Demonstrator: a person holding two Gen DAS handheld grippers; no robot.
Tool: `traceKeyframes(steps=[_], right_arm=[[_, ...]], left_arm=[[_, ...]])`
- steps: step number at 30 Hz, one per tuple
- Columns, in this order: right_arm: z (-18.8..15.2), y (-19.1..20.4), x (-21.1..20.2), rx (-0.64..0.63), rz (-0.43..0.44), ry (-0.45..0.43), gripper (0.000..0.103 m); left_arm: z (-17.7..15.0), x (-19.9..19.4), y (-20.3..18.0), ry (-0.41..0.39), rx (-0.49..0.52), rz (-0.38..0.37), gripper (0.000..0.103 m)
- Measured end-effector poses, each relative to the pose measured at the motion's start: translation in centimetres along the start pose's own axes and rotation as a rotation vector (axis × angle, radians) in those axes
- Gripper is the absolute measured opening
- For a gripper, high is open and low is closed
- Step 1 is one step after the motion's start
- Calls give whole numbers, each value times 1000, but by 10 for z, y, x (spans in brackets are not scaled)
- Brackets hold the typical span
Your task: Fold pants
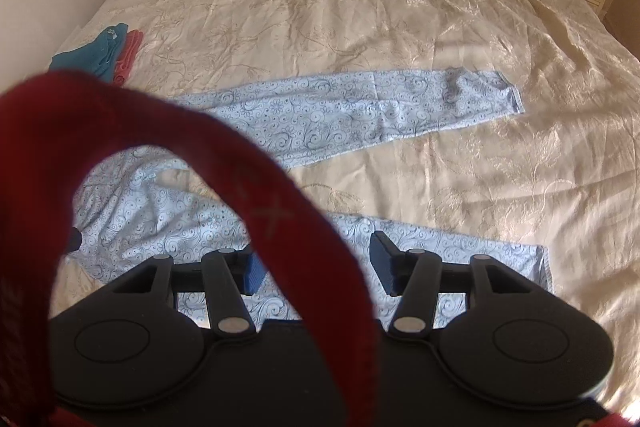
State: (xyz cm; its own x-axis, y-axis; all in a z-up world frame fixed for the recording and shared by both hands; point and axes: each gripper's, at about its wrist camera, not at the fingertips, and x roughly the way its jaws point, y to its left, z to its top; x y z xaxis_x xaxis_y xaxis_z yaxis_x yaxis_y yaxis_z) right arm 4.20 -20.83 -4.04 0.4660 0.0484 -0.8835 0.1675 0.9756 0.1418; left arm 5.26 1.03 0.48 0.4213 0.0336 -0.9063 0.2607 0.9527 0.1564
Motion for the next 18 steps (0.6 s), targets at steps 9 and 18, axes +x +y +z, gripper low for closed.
traceKeyframes(steps=[9, 18], right_arm=[[59, -26, 35, 20, -1, -33, 59], [112, -63, 121, 259, -8, -25, 59]], left_arm=[[60, 32, 9, -39, -26, 13, 25], [110, 96, 14, -25, -42, 41, 25]])
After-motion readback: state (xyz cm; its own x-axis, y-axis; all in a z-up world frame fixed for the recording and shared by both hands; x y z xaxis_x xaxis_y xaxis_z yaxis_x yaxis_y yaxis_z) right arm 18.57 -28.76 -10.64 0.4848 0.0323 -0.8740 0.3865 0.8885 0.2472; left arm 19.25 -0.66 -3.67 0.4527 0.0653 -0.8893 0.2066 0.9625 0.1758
